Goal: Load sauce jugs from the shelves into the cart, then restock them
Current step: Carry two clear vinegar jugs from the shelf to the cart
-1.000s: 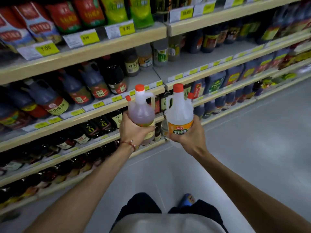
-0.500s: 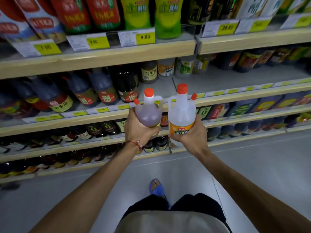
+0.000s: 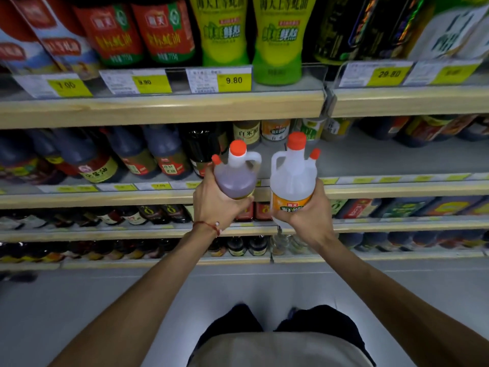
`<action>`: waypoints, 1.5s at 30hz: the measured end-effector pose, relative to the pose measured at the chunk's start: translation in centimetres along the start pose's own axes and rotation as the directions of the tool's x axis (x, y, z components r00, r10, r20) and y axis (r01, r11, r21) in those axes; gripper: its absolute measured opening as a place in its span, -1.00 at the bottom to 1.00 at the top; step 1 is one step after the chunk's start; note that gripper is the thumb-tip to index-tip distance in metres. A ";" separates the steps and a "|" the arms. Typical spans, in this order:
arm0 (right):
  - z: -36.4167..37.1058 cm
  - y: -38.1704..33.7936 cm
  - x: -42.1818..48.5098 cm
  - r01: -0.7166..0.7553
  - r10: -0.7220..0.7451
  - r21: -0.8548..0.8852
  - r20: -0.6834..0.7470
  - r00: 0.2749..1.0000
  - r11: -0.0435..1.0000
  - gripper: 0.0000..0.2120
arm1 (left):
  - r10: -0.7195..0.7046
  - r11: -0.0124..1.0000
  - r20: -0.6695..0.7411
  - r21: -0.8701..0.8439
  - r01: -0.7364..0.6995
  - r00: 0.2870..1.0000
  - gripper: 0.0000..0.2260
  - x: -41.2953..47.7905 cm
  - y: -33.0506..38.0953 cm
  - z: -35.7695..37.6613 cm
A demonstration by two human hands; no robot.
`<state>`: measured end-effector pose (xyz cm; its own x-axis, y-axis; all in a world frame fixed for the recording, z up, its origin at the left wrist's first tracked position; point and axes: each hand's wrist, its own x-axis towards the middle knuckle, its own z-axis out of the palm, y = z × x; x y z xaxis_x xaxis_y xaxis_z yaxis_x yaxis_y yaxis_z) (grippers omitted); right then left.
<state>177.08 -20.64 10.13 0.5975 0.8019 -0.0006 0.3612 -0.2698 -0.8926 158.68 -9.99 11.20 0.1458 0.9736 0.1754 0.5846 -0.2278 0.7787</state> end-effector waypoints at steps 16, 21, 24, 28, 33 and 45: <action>0.3 2.7 4.8 0.247 -0.243 0.070 -0.055 0.968 0.967 0.02 | 0.199 0.955 -0.252 -0.166 -0.245 0.947 -0.28 5.5 -0.3 6.0; 0.4 3.2 5.3 0.268 -0.264 0.098 -0.057 0.963 0.958 0.01 | 0.146 0.964 -0.244 -0.181 -0.193 0.959 -0.32 7.0 -1.0 7.5; 0.6 3.3 5.4 0.284 -0.280 0.084 -0.050 0.959 0.955 -0.03 | 0.083 0.973 -0.220 -0.195 -0.127 0.972 -0.25 7.9 -1.3 8.0; 0.8 3.2 5.5 0.291 -0.288 0.092 -0.046 0.957 0.952 -0.04 | 0.050 0.974 -0.175 -0.208 -0.086 0.983 -0.20 8.7 -1.2 8.1; 0.7 2.7 5.6 0.279 -0.278 0.102 -0.021 0.960 0.955 -0.03 | -0.029 0.969 -0.115 -0.248 -0.001 0.993 -0.11 9.3 -0.6 8.0; -0.1 1.6 4.6 0.322 -0.323 0.109 -0.010 0.946 0.940 -0.03 | 0.005 0.965 -0.200 -0.258 -0.057 0.980 -0.36 5.0 -0.5 7.4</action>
<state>180.45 -17.46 8.69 0.4555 0.8409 0.2923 0.4543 0.0628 -0.8886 165.05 -5.04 7.19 -0.0143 0.9550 0.2964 0.3498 -0.2729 0.8962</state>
